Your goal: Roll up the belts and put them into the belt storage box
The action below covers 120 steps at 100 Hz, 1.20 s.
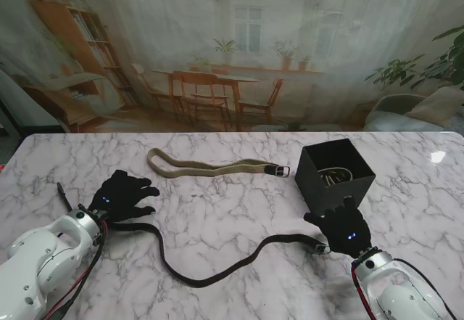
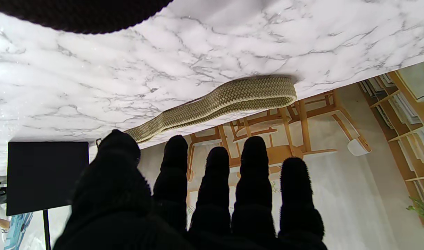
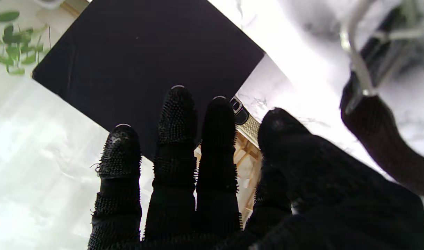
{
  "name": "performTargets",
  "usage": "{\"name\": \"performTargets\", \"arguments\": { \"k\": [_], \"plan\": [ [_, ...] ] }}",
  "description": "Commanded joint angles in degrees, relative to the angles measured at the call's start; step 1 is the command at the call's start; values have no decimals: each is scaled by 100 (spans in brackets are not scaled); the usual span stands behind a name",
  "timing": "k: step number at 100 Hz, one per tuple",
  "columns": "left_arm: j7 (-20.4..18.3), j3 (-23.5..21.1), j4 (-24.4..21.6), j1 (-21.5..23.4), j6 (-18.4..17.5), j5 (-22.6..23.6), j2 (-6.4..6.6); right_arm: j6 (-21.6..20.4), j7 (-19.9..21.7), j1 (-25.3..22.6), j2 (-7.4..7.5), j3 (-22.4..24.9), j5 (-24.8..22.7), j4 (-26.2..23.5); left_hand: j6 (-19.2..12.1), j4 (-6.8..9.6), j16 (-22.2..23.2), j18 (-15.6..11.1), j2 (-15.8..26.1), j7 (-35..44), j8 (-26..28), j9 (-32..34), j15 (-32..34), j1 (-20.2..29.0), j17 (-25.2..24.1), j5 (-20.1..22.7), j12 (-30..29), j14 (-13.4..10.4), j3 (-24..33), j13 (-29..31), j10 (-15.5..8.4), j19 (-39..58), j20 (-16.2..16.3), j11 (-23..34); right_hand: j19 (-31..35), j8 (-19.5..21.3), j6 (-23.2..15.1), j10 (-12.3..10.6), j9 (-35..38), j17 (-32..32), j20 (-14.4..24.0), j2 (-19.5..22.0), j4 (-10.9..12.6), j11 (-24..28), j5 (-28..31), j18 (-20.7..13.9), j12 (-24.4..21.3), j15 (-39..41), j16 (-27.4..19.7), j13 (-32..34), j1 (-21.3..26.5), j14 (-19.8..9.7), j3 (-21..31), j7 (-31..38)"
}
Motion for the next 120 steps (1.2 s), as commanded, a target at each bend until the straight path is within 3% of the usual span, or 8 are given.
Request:
{"name": "performTargets", "arguments": {
  "k": [1, 11, 19, 34, 72, 79, 103, 120],
  "plan": [
    [-27, 42, -58, 23, 94, -64, -49, -101, -95, 56, 121, -8, 176, 211, 105, -30, -44, 256, 239, -19, 96, 19, -139, 122, -95, 89, 35, 94, -93, -64, 91, -143, 40, -64, -120, -305, -201, -70, -286, -72, -28, -226, -212, -191, -403, -92, 105, -226, -58, -115, -45, -101, 291, 46],
    [-19, 77, -82, 34, 192, -164, -72, -374, -173, 140, 159, -17, 240, 344, 105, -31, -51, 261, 244, -17, 146, 7, -156, 138, -113, 96, 28, 100, -97, -77, 100, -171, 37, -87, -249, -412, -493, 19, -948, -142, -78, -98, -209, -483, -695, -128, -48, -335, -91, -283, 127, -237, 558, -6],
    [-12, 99, -102, 34, 231, -196, -82, -782, -207, 180, 190, 23, 337, 396, 101, -24, -56, 277, 219, -17, 191, 5, -164, 195, -113, 99, 25, 95, -79, -76, 99, -184, 38, -101, -425, -540, -658, 150, -1655, -272, -95, 239, 257, -707, -569, -137, -1084, -541, -209, -541, 207, -332, 817, 176],
    [70, 163, -56, 3, 312, -177, -85, -1485, -129, 235, 189, 110, 744, 479, 39, -20, -60, 284, 113, 52, 484, 20, -170, 586, -98, 108, 32, 85, -9, -62, 85, -192, 56, -98, -747, -454, -735, 417, -2543, -527, -197, 275, 299, -1189, -85, -40, -2052, -1460, -833, -982, 659, -77, 1066, 242],
    [94, 173, -52, 57, 412, -162, -89, -1895, 447, 423, 154, 110, 1170, 654, 20, -43, -64, 310, 143, 100, 591, 33, -164, 913, -119, 153, 33, 96, 11, -48, 77, -227, 54, -75, -695, -384, -735, 270, -2483, -204, -178, 119, 323, -972, -76, -367, -2418, -1533, -949, -655, 1006, -166, 1531, 304],
    [89, 176, -61, 64, 423, -160, -89, -1948, 743, 452, 129, 109, 1317, 643, 12, -43, -64, 311, 155, 103, 594, 41, -163, 928, -125, 156, 34, 89, 1, -45, 70, -233, 54, -71, -618, -277, -699, 189, -2278, 28, -241, -66, 45, -890, -363, -586, -2416, -1408, -613, -438, 1067, -237, 1620, 588],
    [77, 174, -71, 75, 427, -167, -90, -2053, 815, 589, 128, -11, 1471, 786, 19, -41, -64, 319, 175, 112, 599, 61, -162, 954, -132, 172, 35, 96, -23, -41, 59, -243, 59, -66, -274, -112, 40, -258, -1000, 705, -280, -774, -278, -548, -174, -904, -1937, -939, 30, 427, 663, -493, 820, 1098],
    [90, 170, -56, 56, 395, -177, -90, -2264, 709, 645, 105, -73, 1697, 837, 16, -35, -62, 322, 171, 124, 603, 80, -158, 992, -132, 187, 38, 92, -25, -32, 54, -247, 63, -60, -79, -114, 1366, -142, 345, 1103, -269, -1376, -376, -843, 838, -786, -1615, -435, 87, 1136, 193, -550, 824, 1033]
  ]
}}
